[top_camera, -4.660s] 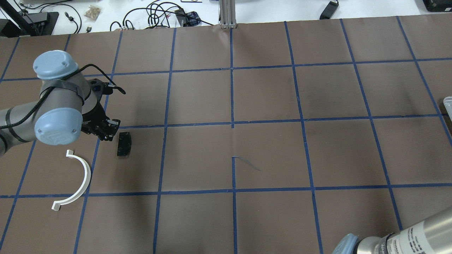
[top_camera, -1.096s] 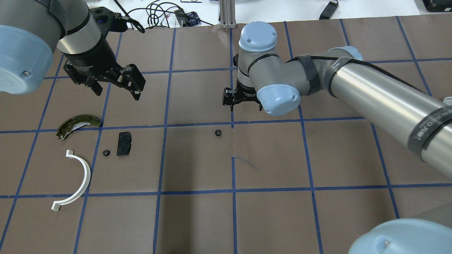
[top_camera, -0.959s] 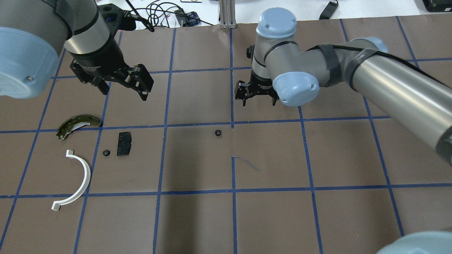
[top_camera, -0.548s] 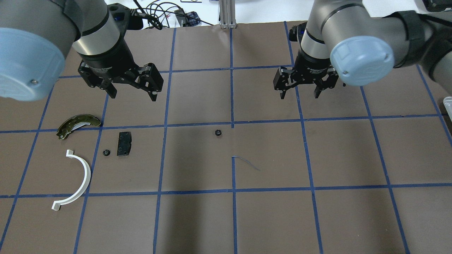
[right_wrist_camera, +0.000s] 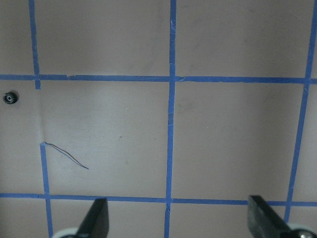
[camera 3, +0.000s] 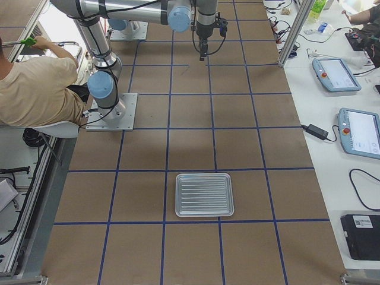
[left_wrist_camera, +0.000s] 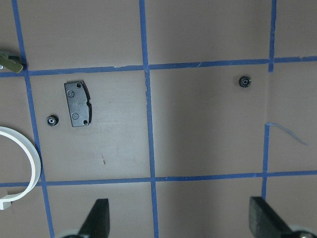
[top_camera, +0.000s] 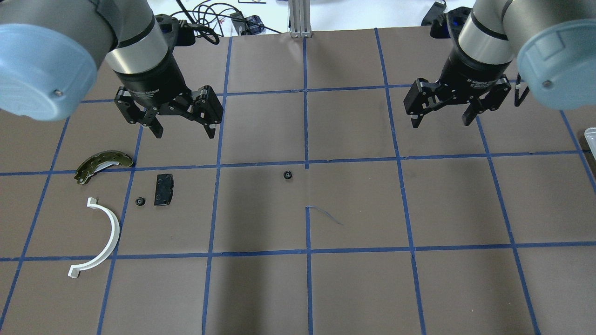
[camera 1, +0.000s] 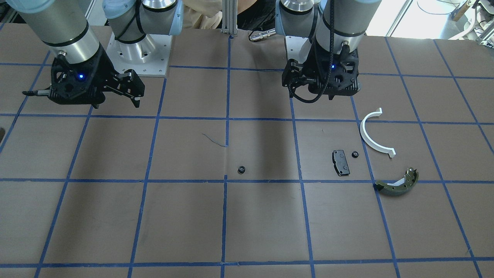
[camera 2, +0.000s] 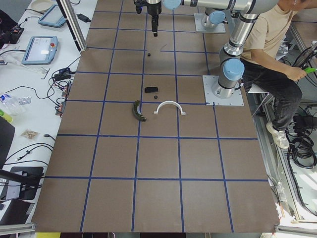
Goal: Place bearing gear from tray to pile
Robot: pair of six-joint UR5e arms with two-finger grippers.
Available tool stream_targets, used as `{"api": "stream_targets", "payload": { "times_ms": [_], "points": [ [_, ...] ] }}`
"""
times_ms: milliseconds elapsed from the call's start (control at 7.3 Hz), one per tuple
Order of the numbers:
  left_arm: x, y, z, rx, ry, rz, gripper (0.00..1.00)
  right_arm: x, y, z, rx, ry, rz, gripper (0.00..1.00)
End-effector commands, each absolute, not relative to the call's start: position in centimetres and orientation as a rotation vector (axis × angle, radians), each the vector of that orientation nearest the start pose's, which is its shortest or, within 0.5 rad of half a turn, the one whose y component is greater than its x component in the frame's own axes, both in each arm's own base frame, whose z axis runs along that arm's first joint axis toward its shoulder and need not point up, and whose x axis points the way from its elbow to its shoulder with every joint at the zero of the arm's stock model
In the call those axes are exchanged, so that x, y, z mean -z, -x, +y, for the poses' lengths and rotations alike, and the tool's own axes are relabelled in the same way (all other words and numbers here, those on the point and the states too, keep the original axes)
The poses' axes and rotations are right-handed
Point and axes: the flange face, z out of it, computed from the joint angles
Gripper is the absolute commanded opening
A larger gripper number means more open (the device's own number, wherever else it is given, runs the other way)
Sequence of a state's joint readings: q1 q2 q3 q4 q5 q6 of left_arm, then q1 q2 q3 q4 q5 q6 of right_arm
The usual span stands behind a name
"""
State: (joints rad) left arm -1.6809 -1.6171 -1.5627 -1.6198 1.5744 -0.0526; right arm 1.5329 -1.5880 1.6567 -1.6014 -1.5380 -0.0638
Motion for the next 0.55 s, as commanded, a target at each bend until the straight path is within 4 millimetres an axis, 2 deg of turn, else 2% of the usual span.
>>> {"api": "stream_targets", "payload": {
  "times_ms": [0,137,411],
  "points": [
    [-40.5,24.6,-50.1,-0.189,-0.105,3.109,1.00,-46.4,-11.6,-47.9,-0.042,0.033,3.106,1.00],
    [-37.2,26.6,-51.7,-0.179,-0.051,3.108,1.00,-46.4,-11.7,-47.8,-0.052,0.030,3.109,1.00],
    [-30.0,31.5,-52.2,-0.174,-0.090,3.098,1.00,-47.0,-11.9,-47.2,-0.040,0.033,3.106,1.00]
  ]
}}
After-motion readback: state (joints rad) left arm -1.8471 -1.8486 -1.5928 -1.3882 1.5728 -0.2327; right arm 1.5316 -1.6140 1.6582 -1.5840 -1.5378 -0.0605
